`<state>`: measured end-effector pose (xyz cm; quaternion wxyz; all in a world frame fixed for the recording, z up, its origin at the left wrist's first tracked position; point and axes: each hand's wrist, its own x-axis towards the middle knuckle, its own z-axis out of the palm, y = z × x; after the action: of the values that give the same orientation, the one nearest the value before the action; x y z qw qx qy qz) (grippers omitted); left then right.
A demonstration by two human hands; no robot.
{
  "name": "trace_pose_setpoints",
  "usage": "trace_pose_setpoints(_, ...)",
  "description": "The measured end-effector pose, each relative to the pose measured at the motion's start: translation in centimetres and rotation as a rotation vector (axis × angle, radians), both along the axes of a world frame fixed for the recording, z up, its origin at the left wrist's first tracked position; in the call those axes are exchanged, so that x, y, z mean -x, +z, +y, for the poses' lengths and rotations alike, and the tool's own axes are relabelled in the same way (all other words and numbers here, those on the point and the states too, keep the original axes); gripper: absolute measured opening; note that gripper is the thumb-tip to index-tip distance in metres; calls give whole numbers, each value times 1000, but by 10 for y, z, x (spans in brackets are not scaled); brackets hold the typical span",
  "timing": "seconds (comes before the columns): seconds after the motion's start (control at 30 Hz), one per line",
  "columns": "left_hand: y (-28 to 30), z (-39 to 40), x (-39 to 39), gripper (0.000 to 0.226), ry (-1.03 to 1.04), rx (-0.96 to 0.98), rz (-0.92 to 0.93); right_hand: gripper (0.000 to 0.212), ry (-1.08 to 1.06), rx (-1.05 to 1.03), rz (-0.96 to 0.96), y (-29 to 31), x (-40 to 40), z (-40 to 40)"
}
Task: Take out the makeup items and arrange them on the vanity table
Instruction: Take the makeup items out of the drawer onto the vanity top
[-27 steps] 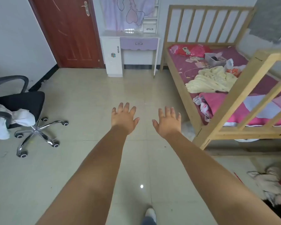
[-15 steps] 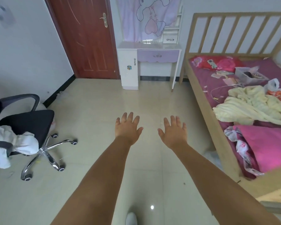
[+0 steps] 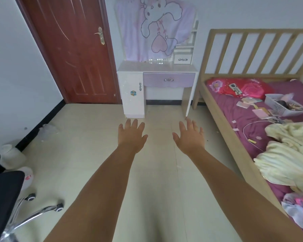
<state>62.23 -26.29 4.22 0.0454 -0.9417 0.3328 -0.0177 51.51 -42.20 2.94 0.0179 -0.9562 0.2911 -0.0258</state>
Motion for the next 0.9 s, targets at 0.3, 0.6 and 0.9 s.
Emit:
trace_pose_setpoints(0.3,-29,-152,-205,50,-32,18,29,56,-13,-42,-9,-29,-210,-144)
trace_pose_setpoints(0.6,-32,-268,-408,50,7,65,8,55,16,-8,-3,-38,-404,-273)
trace_pose_setpoints(0.9,-52,-377,-631,50,-42,27,26,52,-58,-65,-2,-65,-607,-390)
